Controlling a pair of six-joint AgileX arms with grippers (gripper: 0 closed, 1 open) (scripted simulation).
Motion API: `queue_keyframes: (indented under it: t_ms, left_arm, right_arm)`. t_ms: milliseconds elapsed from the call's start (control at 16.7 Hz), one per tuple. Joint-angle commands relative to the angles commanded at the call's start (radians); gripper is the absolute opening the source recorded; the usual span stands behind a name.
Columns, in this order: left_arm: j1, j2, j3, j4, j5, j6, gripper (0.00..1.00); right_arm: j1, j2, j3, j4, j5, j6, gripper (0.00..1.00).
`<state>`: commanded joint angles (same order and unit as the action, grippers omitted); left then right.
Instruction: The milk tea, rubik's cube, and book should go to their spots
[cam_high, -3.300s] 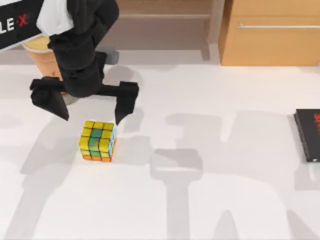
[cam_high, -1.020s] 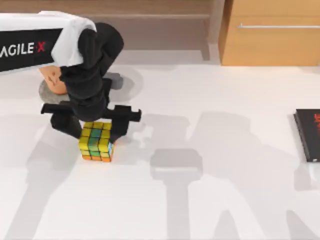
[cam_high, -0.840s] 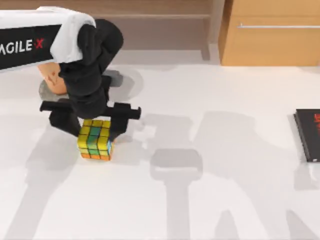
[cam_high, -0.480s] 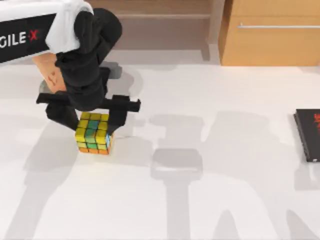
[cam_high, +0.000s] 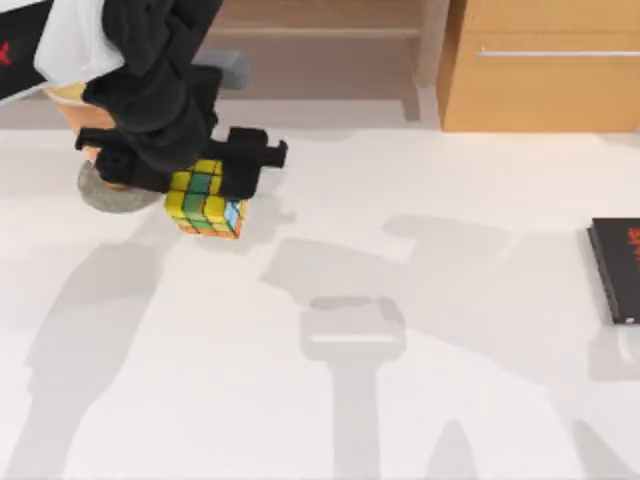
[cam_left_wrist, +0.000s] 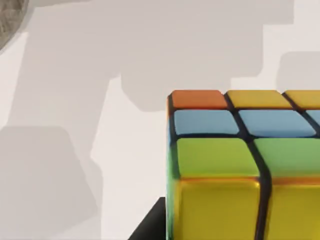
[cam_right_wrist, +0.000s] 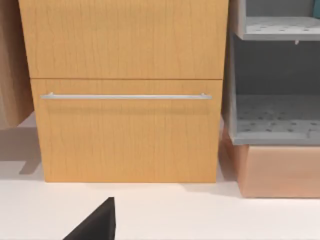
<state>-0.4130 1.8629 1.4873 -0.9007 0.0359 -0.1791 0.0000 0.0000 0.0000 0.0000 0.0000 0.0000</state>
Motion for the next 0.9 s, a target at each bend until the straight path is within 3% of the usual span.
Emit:
queue_keyframes:
  t_ms: [300,600,900]
  left_arm:
    - [0.085,-0.231,-0.031,0.411,0.024,0.123,0.0]
    - [0.251,-0.359,-0.072,0.832,0.003,0.188,0.0]
    - [0.381,-0.357,-0.094,1.013,-0.032,0.196,0.0]
  right_arm:
    - [0.0,0.0,0.0,0.0,0.0,0.0,1.0]
    - [0.0,0.0,0.0,0.0,0.0,0.0,1.0]
    - [0.0,0.0,0.0,0.0,0.0,0.0,1.0]
